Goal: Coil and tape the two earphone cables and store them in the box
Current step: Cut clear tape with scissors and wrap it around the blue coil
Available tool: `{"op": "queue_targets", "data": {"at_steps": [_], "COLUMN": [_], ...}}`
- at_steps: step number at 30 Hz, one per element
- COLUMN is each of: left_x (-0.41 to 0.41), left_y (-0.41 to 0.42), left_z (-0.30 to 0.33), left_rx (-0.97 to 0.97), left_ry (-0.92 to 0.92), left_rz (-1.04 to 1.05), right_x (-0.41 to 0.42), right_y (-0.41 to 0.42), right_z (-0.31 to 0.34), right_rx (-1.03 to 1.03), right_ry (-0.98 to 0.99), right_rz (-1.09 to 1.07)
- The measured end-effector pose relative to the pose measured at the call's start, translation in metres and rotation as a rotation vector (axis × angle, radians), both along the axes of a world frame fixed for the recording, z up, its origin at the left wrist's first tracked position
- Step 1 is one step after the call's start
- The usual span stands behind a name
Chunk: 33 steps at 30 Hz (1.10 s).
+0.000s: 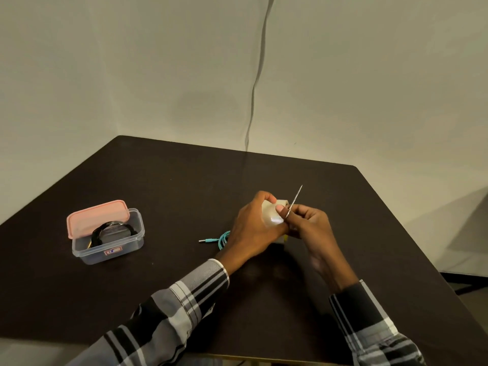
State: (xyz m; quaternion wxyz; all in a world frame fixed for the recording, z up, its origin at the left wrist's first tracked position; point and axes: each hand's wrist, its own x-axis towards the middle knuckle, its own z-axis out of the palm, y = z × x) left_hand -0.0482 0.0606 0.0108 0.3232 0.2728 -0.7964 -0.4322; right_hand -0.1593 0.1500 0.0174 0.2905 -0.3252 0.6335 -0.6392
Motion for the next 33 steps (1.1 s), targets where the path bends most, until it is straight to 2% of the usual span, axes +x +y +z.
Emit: {"op": "queue_targets", "data": {"at_steps": [5, 7, 9, 15, 33], "left_x": [0.006, 0.006, 0.005, 0.005, 0.005], "left_y": [-0.009, -0.015, -0.02, -0.02, -0.016], "left_z": [0.001, 0.003, 0.003, 0.004, 0.007], "left_rx": [-0.28, -0.442, -0.515, -0.5, -0.465], "left_ry": [-0.218, -0.266, -0.271, -0.256, -0.3], "left_rz": [-0.011, -0.01, -0.022, -0.093, -0.115], "right_x": [-0.003, -0.002, 0.0, -0.001, 0.001], "right_y": [0.004, 0.007, 0.007, 0.004, -0.002], "right_z": [-0.001, 0.001, 0.002, 0.002, 0.004], "right_rx": [0.048, 0.06, 0.061, 0.06, 0.07], "right_ry": [-0.054, -0.068, -0.061, -0.05, -0.043], "right_rz": [0.016, 0.024, 0.02, -0.01, -0.063]}}
